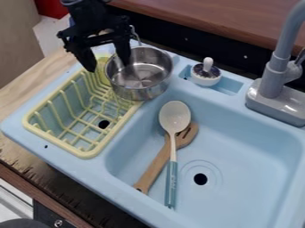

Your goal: Moved the silver pan to the top left side of the sink

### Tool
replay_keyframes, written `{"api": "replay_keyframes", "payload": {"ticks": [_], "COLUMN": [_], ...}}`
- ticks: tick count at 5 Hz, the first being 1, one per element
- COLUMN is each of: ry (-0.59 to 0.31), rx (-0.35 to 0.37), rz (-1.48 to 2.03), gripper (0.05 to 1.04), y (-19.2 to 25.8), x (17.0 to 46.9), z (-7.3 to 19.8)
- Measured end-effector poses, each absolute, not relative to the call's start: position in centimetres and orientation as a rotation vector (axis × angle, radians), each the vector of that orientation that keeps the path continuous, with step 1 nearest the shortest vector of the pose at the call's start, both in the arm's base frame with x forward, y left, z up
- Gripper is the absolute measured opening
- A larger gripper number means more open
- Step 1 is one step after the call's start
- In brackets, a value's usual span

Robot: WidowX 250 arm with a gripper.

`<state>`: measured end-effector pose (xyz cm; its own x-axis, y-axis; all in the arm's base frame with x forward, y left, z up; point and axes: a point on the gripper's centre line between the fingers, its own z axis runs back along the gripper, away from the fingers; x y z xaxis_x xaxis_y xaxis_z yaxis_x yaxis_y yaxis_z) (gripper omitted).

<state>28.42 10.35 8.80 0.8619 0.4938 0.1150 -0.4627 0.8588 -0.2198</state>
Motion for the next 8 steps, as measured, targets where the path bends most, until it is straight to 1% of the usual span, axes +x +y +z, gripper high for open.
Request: {"api": "replay_keyframes", "payload": {"ticks": [1, 2, 3, 4, 5, 6, 7, 8], "ry": [-0.163, -0.205, -0.224, -0.201, -0.187, -0.17, -0.174, -0.184], "rx": [-0.199, -0.194, -0.152, -0.109, -0.074, -0.069, -0.1, -0.119], "rz": [0.501, 0.493, 0.454, 0.368, 0.219, 0.068, -0.059, -0.132], "gripper": [0.998, 0.998, 0.998, 0.998, 0.998, 0.998, 0.998, 0.998], "y": [10.4, 10.9, 11.0, 9.8, 6.6, 3.6, 0.4, -2.5], "x": [28.1, 27.5, 26.6, 25.6, 24.3, 23.1, 21.4, 21.4], "z": [8.8, 10.0, 11.1, 12.4, 12.5, 11.9, 11.8, 11.2]}}
